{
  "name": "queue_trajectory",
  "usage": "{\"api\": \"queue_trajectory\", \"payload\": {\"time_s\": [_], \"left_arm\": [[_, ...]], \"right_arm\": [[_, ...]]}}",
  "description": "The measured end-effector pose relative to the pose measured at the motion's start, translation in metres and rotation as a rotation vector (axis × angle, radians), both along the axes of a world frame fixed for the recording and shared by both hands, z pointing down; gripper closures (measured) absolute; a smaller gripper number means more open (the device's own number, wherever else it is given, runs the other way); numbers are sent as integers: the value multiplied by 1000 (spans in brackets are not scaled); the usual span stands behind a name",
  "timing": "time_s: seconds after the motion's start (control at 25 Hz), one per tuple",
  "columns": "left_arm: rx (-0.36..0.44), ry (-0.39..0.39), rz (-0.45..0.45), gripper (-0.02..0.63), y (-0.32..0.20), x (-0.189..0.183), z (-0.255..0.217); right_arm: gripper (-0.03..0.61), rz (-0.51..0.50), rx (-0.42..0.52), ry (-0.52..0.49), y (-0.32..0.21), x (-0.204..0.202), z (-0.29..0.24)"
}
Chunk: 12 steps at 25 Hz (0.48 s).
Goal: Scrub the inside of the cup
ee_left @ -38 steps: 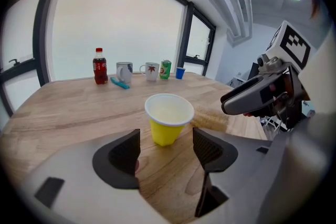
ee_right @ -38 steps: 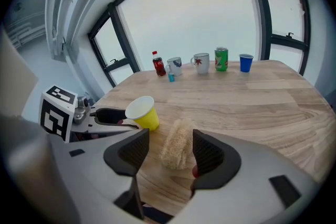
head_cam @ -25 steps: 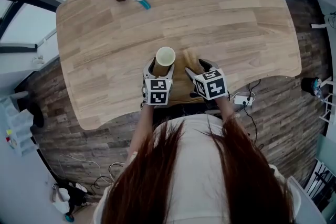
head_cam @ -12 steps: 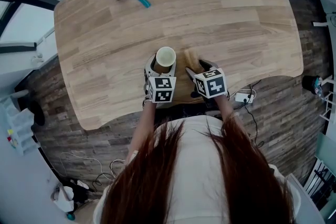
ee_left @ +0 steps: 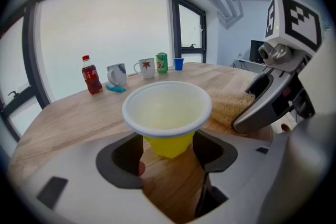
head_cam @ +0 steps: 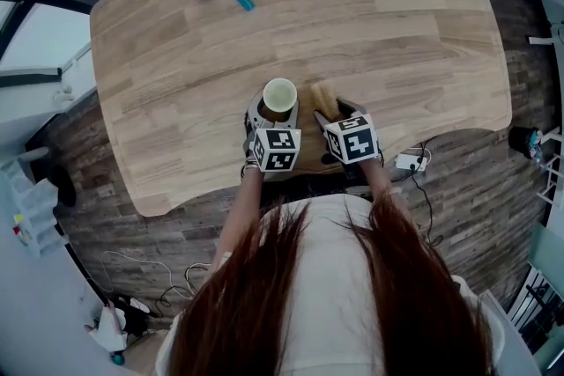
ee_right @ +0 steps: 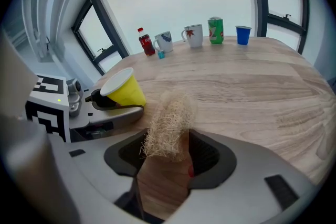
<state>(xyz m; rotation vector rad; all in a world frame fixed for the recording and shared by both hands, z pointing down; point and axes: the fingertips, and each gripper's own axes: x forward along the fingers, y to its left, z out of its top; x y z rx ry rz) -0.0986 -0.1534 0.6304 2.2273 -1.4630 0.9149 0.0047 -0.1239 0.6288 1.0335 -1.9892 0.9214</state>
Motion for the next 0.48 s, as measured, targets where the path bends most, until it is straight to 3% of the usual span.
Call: {"api": "queue_trajectory", "payload": {"time_s": [0.16,0.48], "left_arm": [[10,-14,7,322,1,0,0],[18,-29,22,347,4,-2,-4]], "right_arm": [[379,-14,5,29,1,3,2],[417,-39,15,32,0,5,-3]]}}
